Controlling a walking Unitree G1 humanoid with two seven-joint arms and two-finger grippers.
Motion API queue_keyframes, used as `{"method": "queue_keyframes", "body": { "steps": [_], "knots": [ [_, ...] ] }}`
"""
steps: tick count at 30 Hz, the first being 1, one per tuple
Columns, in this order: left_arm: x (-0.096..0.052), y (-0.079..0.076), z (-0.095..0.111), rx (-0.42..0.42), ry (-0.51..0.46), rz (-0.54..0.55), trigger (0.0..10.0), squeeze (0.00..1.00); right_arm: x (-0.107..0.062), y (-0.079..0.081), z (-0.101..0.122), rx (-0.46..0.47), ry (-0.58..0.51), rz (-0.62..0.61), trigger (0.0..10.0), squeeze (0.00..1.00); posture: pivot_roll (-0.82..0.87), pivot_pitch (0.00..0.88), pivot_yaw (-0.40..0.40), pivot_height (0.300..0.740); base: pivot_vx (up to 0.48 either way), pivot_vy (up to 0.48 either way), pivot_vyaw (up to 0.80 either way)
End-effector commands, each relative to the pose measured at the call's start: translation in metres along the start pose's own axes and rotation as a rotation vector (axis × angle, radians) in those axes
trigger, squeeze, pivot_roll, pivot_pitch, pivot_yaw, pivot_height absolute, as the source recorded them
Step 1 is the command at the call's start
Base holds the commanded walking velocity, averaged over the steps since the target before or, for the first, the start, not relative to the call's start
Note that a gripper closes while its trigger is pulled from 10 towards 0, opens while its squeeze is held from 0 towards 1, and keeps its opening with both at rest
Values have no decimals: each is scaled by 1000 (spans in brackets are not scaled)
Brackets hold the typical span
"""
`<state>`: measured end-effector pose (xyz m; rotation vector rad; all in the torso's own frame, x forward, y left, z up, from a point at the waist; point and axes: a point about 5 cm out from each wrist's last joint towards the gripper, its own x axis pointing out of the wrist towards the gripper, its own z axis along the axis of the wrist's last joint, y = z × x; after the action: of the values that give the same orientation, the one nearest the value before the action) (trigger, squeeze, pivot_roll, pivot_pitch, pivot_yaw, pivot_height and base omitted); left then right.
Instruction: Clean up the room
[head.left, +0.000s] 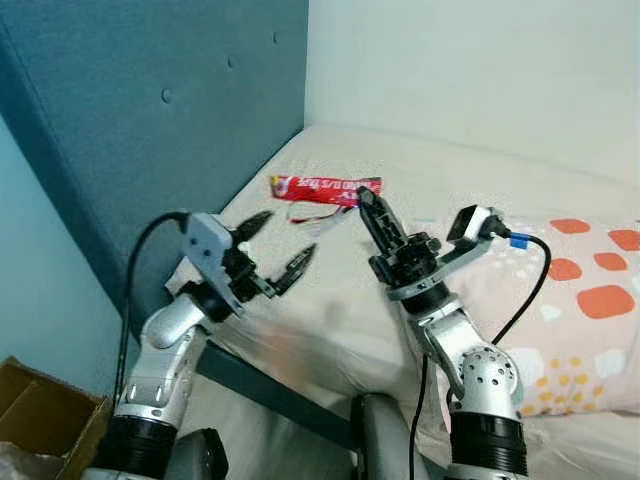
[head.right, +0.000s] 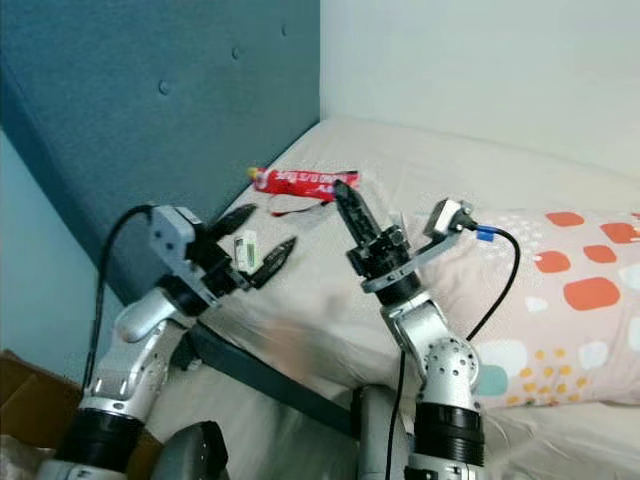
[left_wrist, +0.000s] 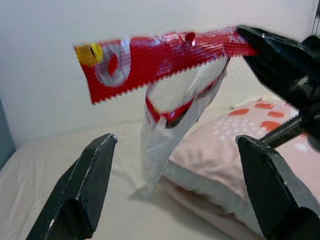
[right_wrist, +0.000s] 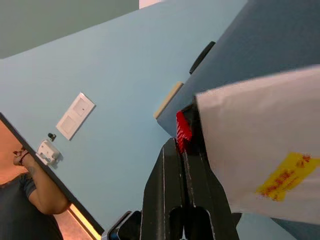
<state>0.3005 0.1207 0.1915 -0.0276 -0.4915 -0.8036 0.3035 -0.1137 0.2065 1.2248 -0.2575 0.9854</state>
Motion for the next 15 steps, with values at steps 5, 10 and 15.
{"method": "queue_keyframes", "body": {
  "steps": [5, 10, 15],
  "knots": [
    [1, -13, -5, -62, 2, -47, 10000, 0, 1, 4, -3, 20, 6, 22, 0, 0, -107, 74, -57, 555, 0, 0, 0],
    [6, -16, -5, -88, -27, -19, 10000, 0, 2, 5, -10, 48, 17, 29, 0, 0, -105, 76, -60, 555, 0, 0, 0],
    [14, -15, -9, -71, -27, 55, 10000, 0, 2, 5, -17, 76, 28, 30, 0, 0, -104, 77, -58, 555, 0, 0, 0]
  ]
}}
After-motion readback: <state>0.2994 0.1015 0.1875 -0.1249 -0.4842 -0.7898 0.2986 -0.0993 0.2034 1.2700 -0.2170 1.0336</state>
